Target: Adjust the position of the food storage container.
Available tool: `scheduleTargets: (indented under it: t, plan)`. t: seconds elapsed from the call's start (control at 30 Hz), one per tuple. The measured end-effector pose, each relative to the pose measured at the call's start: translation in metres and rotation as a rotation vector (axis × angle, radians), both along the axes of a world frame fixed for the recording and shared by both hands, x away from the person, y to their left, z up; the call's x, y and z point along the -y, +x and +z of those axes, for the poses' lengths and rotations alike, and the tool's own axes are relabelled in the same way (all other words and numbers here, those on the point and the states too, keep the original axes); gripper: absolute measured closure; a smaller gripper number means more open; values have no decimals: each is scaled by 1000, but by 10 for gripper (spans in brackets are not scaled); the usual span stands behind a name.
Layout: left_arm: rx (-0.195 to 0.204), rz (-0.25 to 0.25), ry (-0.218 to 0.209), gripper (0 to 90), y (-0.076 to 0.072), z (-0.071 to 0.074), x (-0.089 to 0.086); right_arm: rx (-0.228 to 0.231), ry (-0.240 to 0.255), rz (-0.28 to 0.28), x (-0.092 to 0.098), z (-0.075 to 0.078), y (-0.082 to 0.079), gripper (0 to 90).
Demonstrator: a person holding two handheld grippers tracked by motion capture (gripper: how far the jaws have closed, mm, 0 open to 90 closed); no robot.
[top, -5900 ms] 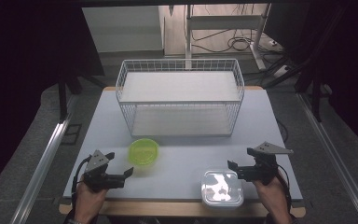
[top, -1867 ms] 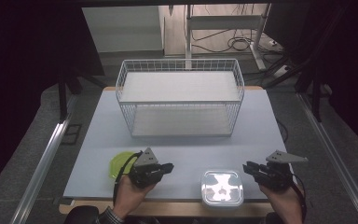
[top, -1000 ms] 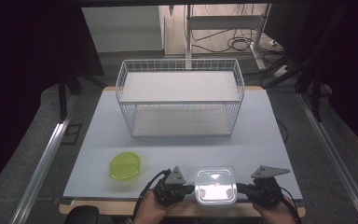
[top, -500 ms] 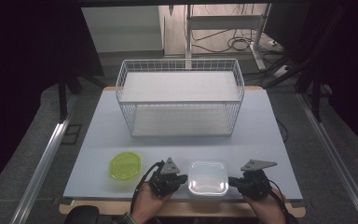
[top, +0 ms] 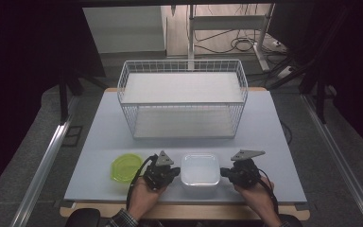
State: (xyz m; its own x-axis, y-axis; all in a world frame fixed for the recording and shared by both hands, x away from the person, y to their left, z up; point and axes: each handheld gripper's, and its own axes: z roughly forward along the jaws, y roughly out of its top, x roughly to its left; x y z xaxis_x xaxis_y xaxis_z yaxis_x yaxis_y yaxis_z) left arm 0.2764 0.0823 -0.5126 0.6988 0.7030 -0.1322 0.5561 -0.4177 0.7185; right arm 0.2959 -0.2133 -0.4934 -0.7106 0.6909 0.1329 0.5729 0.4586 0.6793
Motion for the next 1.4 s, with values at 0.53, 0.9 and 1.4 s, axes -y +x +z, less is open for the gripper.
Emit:
scheduleTargets:
  t: [0.53, 0.9, 1.4]
  plan:
    - [1, 70, 35, 899, 14, 0, -17, 12, -6, 31, -24, -2, 21, 900]
    - [15, 108, 19, 899, -10, 17, -50, 37, 32, 8, -10, 8, 17, 880]
    - [-42, 223, 18, 899, -16, 10, -101, 26, 34, -7, 1, 7, 13, 860]
